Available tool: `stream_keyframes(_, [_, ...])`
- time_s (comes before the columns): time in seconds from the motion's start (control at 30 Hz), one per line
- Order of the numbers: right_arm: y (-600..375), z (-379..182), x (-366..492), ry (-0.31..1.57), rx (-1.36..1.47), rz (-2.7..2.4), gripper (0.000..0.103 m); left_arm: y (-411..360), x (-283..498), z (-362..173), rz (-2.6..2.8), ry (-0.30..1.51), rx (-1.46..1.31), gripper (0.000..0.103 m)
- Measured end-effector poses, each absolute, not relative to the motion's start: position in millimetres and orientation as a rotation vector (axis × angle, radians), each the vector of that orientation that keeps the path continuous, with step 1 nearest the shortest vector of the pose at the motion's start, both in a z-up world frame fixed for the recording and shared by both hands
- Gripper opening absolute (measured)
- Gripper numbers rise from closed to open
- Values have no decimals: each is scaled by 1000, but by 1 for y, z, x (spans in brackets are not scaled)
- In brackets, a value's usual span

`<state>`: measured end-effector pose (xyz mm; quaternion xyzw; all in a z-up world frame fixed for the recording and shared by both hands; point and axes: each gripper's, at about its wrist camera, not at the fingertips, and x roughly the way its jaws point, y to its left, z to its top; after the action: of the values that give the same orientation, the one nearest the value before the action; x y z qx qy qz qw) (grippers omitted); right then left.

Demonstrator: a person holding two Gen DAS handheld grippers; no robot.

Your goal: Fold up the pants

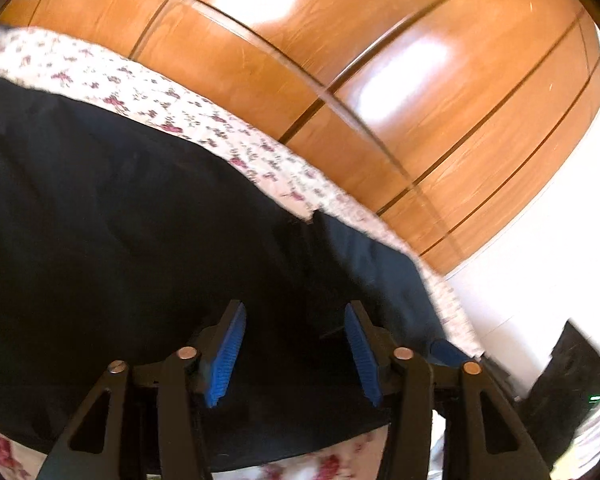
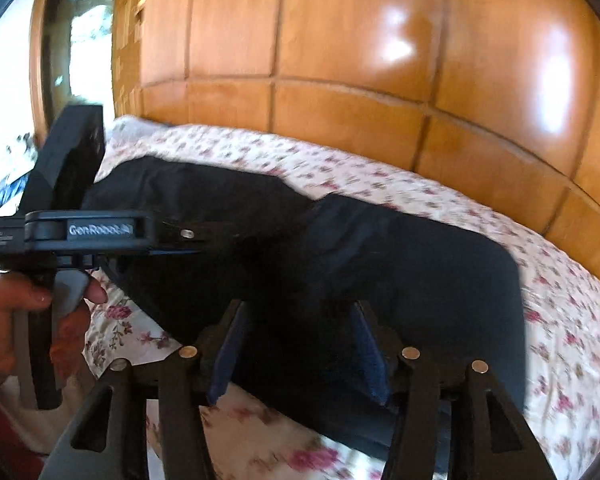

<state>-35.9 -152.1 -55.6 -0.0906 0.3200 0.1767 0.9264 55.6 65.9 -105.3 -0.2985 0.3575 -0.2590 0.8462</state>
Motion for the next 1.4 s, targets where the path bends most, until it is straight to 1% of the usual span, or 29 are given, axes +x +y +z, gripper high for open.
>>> stream_keyframes(0.07, [-176,-50,-45,637,-143,290,59,68,55,-102,-575,732,-685,62])
stream_keyframes(0.17, [-215,-49,-55,640,-85,173,61,69,56,-97,-583,712,-706,65])
stream_keyframes(0.23, [-236,-54,-56,675,-54,124,63,66,59,-96,-586,709,-714,66])
stream_keyframes(0.33, [-261,-64,-59,739,4,114,63,57,68,-93,-606,727,-720,66])
stream_keyframes(0.5, [-265,-67,-72,751,-8,128,63,34,84,-83,-622,752,-635,66])
stream_keyframes(0.67, [-262,-81,-64,790,-64,82,63,16,101,-95,-633,871,-592,64])
stream_keyframes(0.7, [-262,-83,-63,800,-68,75,62,14,102,-99,-636,888,-598,61])
stream_keyframes(0.77, [-266,-87,-61,807,-55,57,61,12,102,-105,-652,912,-614,27])
stream_keyframes(0.8, [-271,-90,-59,806,-31,53,48,12,100,-107,-645,915,-609,23])
stream_keyframes(0.83, [-276,-91,-57,815,6,65,39,12,99,-108,-637,912,-604,19])
stream_keyframes(0.87, [-282,-91,-54,827,68,89,33,12,98,-108,-637,908,-604,16])
stream_keyframes(0.93, [-286,-90,-56,817,106,90,32,16,95,-106,-649,892,-613,14])
stream_keyframes(1.17, [-278,-91,-55,810,32,88,31,29,83,-84,-662,795,-603,12])
stream_keyframes(1.4, [-278,-94,-50,832,34,94,31,35,65,-80,-617,768,-521,12])
